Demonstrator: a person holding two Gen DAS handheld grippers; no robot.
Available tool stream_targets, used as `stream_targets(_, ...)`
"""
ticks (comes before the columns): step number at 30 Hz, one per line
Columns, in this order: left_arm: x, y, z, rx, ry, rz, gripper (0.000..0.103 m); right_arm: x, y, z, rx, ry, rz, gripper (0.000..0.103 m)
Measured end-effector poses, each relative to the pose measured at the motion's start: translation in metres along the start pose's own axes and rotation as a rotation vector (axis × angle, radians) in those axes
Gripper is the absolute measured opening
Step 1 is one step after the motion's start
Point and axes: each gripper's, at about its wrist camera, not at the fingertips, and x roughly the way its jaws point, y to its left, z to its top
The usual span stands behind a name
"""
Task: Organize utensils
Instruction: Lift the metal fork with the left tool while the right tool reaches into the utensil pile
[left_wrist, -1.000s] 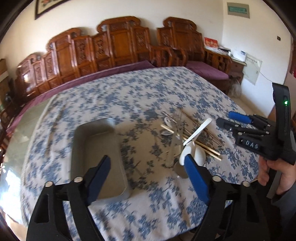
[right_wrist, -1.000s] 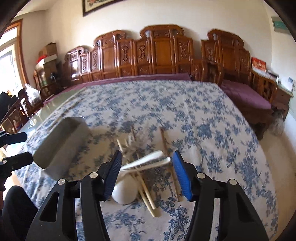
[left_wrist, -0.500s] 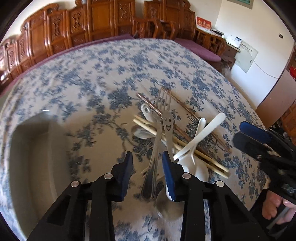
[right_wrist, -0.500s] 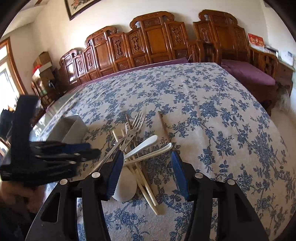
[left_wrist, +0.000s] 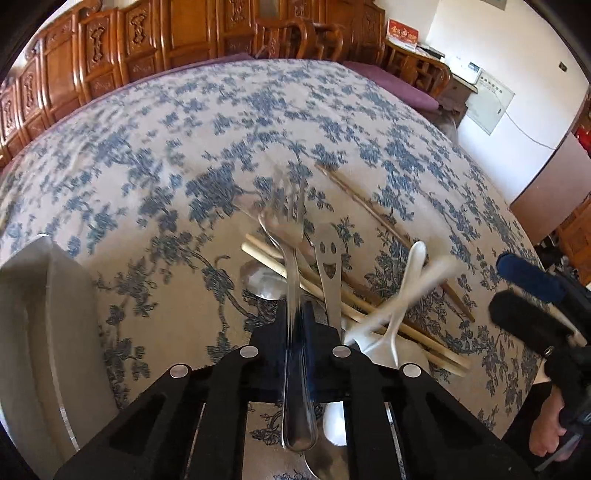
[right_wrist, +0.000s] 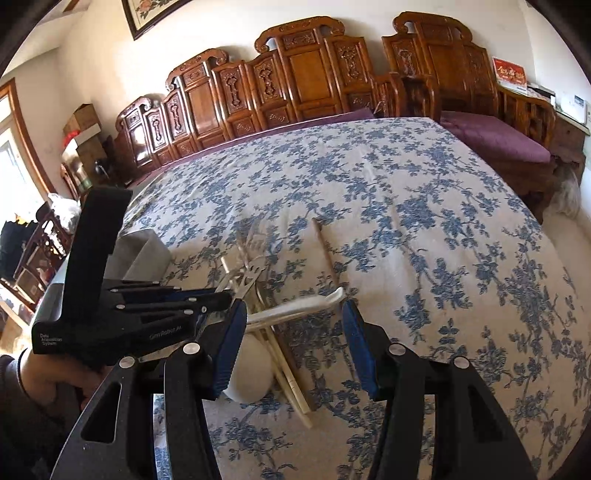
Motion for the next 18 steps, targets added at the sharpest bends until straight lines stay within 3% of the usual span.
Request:
stream_targets(5,-0.018,-0.001,0.000,-0.006,-0.048,-0.007,0.001,0.003,0.004,-0.002,-0.015,0.012,-0.007,0.056)
stream_targets(18,-0.067,0.008,-0.030,-0.048,-0.159,-0.012,0.001,0.019,0.012,-0.005,-0.020,0.059,0.012,0.056)
